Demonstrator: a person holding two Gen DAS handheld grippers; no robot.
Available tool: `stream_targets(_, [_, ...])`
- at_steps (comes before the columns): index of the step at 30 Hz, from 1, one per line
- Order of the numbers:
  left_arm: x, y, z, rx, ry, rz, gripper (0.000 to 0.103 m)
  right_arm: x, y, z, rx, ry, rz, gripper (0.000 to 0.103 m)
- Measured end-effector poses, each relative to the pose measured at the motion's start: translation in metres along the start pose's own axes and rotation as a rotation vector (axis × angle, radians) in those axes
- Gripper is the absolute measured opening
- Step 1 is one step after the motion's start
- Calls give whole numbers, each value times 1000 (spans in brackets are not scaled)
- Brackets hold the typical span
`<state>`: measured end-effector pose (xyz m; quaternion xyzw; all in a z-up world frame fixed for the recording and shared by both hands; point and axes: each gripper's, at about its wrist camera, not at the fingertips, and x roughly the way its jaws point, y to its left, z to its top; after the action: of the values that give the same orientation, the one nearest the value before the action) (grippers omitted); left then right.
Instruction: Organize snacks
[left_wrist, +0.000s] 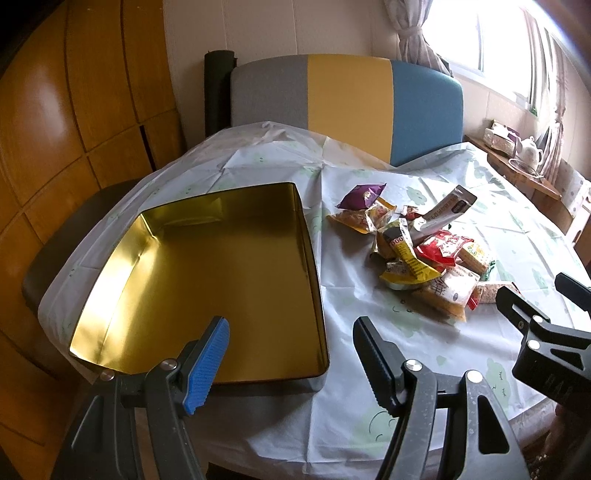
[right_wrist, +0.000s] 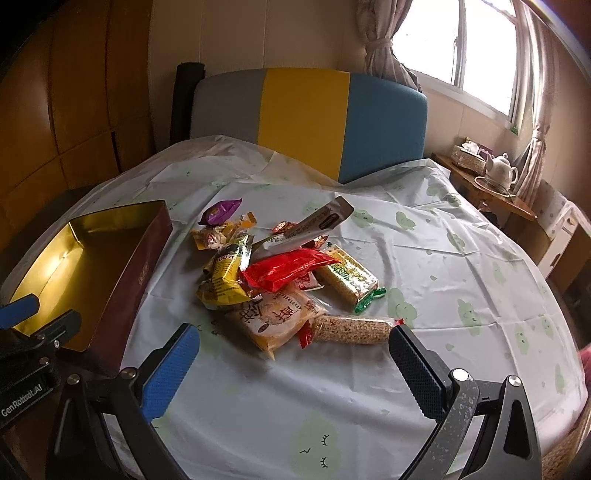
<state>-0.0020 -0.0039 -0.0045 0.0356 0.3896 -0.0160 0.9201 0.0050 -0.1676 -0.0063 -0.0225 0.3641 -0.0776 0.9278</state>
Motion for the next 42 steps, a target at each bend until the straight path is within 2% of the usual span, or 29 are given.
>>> stream_targets(19, [2,-3,0,13,11,1,71,-2,-7,5,-2,-14,-6,103])
stream_targets(28, [4,-7,-1,29,25,-18,71,-4,-27,27,-27,-38,-22,103])
stream_targets(33, [3,-8,0,22,38,-112,71,5,-61,53,-31,-1,5,103])
stream_targets(38, [4,-12,3,-19,77,-284,71,32,-113,73,-6,20,-36,103])
stream_targets(41, [9,-22,4,-1,130,-308,71,58,-147,74,54,90,-42,103])
stream_targets(42, [9,-25,4,8,132,-320,67,67,-161,70,101,110,-47,103])
